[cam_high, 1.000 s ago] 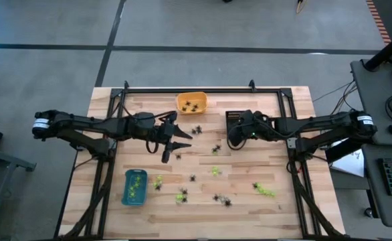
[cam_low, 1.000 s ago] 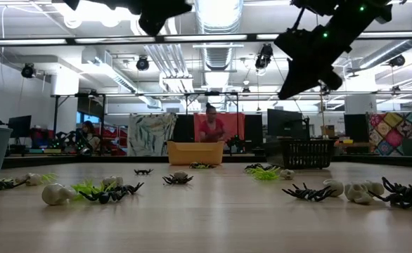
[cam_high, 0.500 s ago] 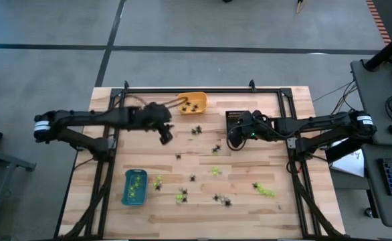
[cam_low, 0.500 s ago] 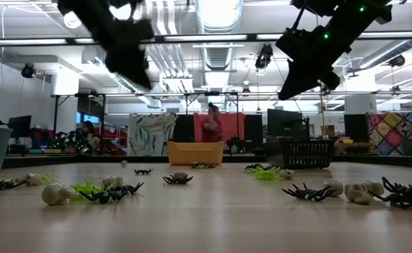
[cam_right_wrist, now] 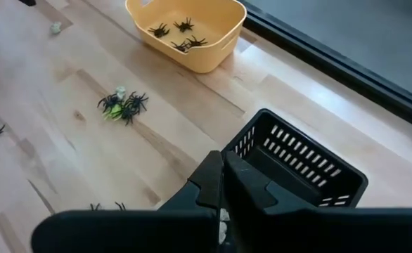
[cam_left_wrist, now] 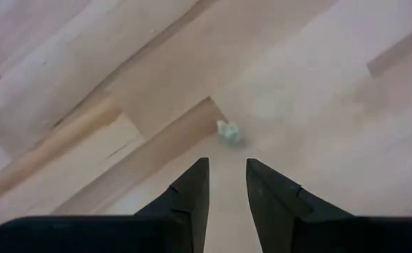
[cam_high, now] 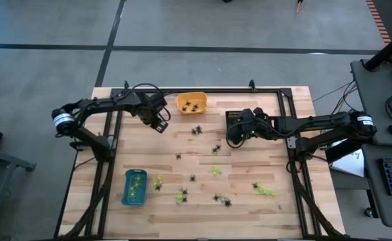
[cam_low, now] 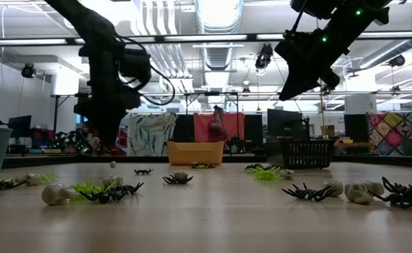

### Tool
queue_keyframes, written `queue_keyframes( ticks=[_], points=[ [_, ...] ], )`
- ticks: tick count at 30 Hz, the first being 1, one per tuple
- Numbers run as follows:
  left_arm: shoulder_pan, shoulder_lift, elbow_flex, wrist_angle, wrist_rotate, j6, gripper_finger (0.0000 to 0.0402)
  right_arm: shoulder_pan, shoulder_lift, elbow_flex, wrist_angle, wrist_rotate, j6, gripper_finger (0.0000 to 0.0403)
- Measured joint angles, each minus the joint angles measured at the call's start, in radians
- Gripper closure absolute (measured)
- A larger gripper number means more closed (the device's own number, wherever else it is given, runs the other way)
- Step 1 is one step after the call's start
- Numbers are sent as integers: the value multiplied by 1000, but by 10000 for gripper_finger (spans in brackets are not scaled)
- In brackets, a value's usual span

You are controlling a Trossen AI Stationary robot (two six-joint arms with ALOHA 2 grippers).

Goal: Sort Halloween decoration
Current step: Put the white skull toy into the black bin

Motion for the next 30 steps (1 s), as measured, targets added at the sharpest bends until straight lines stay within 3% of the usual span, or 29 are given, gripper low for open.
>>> queue_keyframes(
  ticks=[15, 21, 30],
  points=[
    [-54, 63, 0, 74, -91, -73, 254, -17, 0, -1, -1, -71, -42, 394],
    [-116, 71, -8, 73, -145, -117, 252, -17, 0, -1, -1, -71, -51, 394],
    [-124, 71, -69, 136, -163, -151, 266, -17, 0, -1, 0, -71, -53, 394]
  ],
)
